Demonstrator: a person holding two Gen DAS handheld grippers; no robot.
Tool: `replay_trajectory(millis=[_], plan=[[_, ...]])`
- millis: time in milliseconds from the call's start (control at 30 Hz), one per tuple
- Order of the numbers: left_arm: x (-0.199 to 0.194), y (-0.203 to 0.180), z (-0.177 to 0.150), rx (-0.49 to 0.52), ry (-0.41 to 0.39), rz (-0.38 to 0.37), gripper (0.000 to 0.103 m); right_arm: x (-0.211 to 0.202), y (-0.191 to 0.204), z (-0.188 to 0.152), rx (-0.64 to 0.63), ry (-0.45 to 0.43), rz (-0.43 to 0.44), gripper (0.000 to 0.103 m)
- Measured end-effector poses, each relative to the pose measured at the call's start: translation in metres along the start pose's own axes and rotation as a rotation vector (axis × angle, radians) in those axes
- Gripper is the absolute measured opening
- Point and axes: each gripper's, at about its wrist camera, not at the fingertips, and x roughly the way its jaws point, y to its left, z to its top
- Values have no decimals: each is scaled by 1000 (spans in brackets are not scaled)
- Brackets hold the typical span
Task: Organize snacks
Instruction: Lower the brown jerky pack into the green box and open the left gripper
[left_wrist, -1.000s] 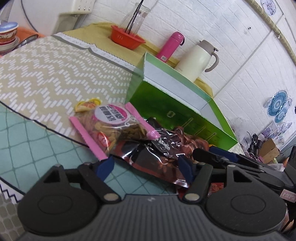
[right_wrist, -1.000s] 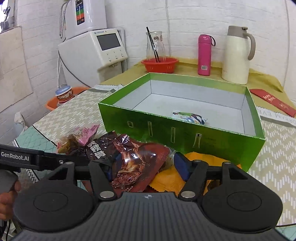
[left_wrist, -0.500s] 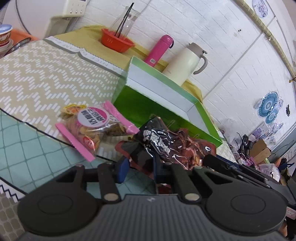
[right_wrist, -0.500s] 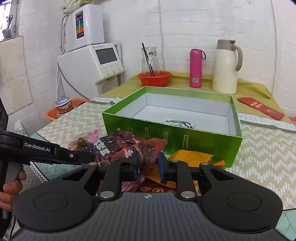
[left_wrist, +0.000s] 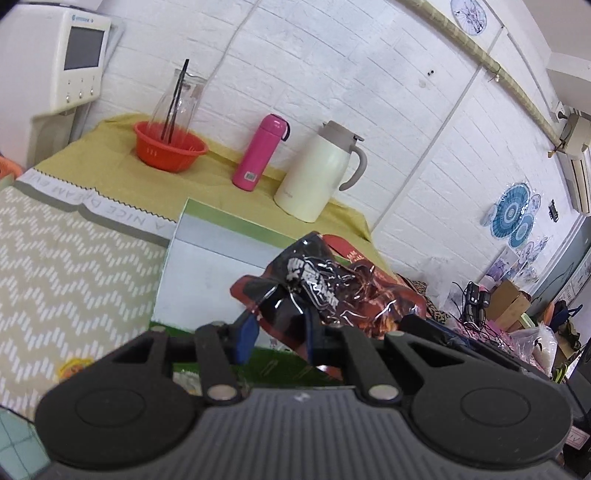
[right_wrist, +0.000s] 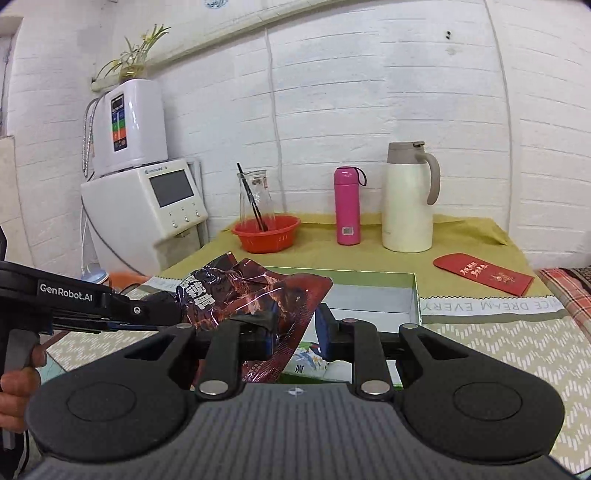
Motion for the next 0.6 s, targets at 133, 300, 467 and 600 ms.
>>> replay_trajectory(millis=[133,300,467,600], plan=[[32,11,15,-4,37,25,4,31,-11,2,37,24,-14,43],[67,26,23,-14,85,62,4,67,-20,0,66,75,-24,43],[90,37,23,-16,124,93,4,92,-31,-8,110,135,-4,45],[94,37,24,7,123,71,23,100,-34,-13,104,156,5,67]])
